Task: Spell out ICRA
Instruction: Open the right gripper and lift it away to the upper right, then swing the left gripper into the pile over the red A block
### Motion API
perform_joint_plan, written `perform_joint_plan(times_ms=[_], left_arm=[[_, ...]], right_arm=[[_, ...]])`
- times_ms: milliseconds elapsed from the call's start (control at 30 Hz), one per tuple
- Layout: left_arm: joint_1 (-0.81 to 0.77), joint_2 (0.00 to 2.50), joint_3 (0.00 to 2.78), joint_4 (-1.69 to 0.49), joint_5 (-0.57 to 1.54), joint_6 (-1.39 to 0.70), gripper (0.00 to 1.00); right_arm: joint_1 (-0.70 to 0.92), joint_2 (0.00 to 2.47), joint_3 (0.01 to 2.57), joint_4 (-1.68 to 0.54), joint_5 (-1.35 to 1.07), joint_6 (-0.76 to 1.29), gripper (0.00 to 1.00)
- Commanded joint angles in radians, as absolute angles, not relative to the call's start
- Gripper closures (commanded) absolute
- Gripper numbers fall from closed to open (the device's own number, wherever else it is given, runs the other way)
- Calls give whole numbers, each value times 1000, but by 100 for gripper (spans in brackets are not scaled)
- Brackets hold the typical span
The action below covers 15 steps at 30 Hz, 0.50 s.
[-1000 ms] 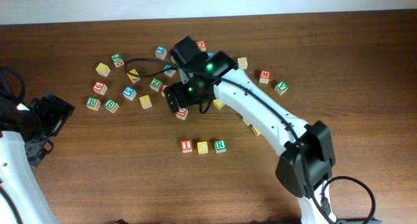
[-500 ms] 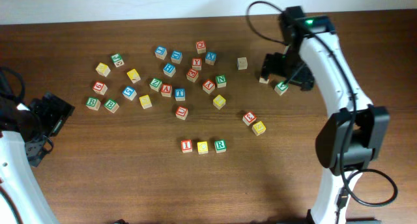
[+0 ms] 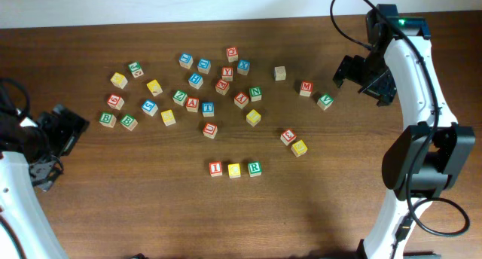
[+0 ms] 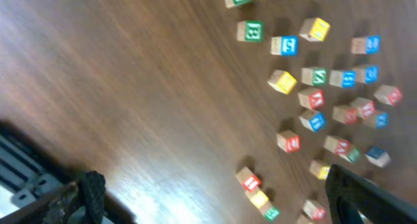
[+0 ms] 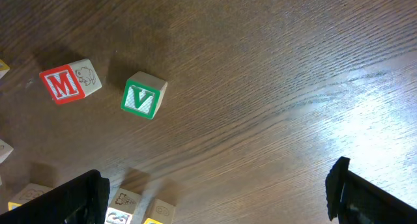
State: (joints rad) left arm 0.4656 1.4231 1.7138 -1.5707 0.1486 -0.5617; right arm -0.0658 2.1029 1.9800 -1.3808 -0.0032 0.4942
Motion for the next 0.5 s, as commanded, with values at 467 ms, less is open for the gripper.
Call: perform_joint_plan(times_ms=[467], left_arm=[[-218, 1839, 1722, -1148, -196, -427, 0]], right_arm=[[-68, 2062, 1994, -1380, 5, 495, 2]])
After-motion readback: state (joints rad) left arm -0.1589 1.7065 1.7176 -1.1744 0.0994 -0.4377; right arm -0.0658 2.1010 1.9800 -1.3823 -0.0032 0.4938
